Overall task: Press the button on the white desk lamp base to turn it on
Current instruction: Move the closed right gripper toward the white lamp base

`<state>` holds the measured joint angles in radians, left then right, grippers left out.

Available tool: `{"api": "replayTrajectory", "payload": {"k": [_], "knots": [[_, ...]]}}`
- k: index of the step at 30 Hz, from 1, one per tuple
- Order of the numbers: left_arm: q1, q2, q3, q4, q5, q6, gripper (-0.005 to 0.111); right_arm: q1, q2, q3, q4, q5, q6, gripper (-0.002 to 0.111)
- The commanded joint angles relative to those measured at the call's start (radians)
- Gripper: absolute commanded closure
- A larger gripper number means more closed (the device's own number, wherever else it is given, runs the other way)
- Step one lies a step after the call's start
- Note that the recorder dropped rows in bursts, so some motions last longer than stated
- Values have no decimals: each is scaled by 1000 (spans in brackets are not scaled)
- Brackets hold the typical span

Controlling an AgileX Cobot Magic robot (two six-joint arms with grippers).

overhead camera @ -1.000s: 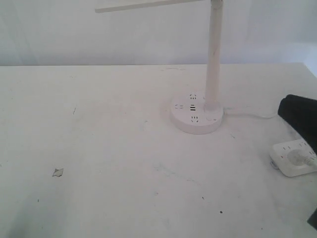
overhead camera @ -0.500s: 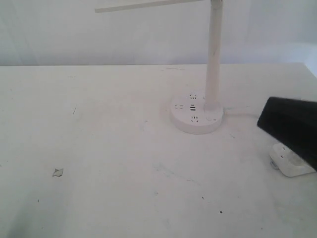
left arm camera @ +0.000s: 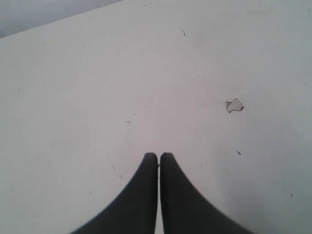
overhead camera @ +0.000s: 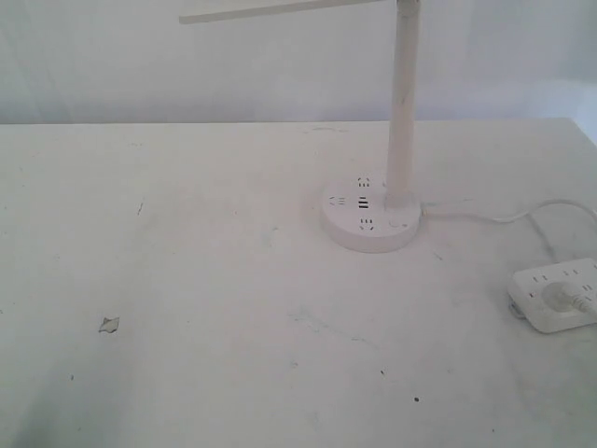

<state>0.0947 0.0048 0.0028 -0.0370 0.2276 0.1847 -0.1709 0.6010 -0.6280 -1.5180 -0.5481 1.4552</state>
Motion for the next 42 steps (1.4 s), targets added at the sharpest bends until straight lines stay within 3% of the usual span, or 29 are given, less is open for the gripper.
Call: {"api": "replayTrajectory", "payload": {"k": [1, 7, 10, 22, 32, 42], "knots": [[2, -5, -3, -6, -3, -1, 106, 2, 191, -23, -82, 95, -19, 108], [2, -5, -3, -6, -3, -1, 106, 17, 383, -85, -226, 121, 122, 108], [2, -5, -3, -6, -3, -1, 106, 79, 395, -91, -226, 128, 215, 108], [2, -5, -3, -6, -3, -1, 106, 346, 296, -91, -226, 182, 201, 108], [2, -5, -3, -6, -3, -1, 106, 357, 289, 55, -226, 438, 66, 108], [2, -5, -3, -6, -3, -1, 106, 359, 289, 141, -226, 437, 119, 108]]}}
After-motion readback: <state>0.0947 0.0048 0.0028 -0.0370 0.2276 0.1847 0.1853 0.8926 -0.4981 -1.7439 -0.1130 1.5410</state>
